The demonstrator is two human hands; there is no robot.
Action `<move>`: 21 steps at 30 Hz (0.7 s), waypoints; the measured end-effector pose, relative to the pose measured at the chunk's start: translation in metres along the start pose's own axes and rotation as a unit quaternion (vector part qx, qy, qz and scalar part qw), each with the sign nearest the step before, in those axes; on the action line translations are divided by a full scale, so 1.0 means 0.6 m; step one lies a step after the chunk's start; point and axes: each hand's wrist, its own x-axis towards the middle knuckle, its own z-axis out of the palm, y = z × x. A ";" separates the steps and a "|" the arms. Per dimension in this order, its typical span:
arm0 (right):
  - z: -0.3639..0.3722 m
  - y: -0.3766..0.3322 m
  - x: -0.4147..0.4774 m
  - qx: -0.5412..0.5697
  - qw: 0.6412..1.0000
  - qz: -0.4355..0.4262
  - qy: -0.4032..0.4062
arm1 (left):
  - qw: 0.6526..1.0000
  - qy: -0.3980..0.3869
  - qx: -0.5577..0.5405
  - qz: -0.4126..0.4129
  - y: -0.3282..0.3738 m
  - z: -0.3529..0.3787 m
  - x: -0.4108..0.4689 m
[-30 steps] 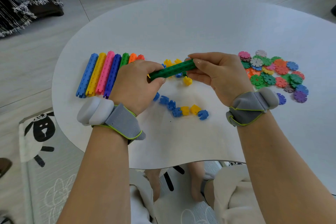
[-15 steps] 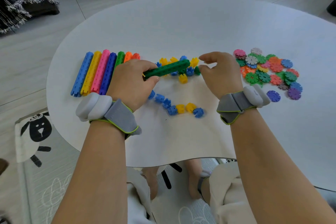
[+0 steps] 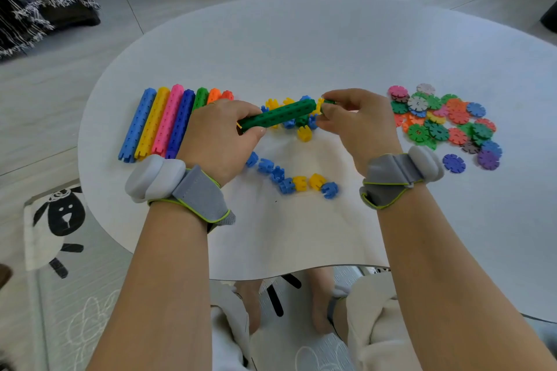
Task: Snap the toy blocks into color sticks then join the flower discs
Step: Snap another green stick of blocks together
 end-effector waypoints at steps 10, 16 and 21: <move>0.001 -0.028 -0.017 0.273 0.954 0.100 -0.071 | 1.000 -0.001 -0.013 0.000 0.000 0.000 -0.002; 0.002 -0.026 -0.016 0.313 0.940 0.119 -0.071 | 1.000 0.004 -0.018 0.002 0.001 0.000 -0.002; 0.000 -0.027 -0.017 0.296 0.942 0.137 -0.083 | 0.999 0.015 -0.038 -0.003 0.004 -0.001 -0.002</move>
